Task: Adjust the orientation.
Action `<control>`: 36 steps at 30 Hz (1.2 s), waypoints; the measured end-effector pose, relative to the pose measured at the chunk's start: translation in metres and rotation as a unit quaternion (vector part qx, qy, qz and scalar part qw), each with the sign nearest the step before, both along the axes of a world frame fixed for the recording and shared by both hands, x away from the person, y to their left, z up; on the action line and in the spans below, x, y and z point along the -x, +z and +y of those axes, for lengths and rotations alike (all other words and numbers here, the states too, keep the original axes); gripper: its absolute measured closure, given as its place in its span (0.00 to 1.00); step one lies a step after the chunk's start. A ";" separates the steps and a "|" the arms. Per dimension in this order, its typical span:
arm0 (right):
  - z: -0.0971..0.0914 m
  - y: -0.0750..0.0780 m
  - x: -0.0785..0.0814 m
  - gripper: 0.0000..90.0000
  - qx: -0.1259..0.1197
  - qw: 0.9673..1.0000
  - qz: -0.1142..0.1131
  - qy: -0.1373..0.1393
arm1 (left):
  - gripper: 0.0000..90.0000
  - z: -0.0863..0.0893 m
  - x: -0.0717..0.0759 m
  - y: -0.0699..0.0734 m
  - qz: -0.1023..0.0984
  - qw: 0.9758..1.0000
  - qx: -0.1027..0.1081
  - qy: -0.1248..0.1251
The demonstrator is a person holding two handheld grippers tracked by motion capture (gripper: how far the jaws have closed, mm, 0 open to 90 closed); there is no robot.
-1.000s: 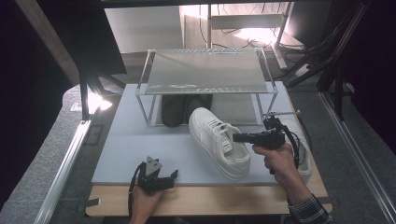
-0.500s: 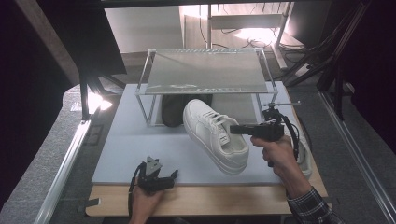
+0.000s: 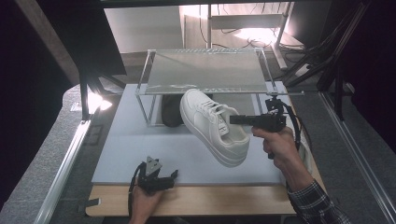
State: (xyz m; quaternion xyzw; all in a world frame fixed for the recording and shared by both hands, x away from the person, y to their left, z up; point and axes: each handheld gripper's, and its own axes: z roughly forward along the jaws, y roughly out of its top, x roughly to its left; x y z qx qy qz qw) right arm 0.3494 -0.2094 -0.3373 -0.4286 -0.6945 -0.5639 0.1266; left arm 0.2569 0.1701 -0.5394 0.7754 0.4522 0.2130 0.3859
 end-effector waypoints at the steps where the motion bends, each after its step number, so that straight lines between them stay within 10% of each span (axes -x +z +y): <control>1: 0.000 0.002 -0.001 0.91 -0.002 1.000 0.000 -0.001 | 0.13 0.000 0.000 0.000 0.000 1.000 0.000 0.000; 36: 0.014 0.026 -0.063 0.91 -0.017 0.995 0.000 -0.098 | 0.13 0.000 0.000 0.000 0.000 1.000 0.000 -0.001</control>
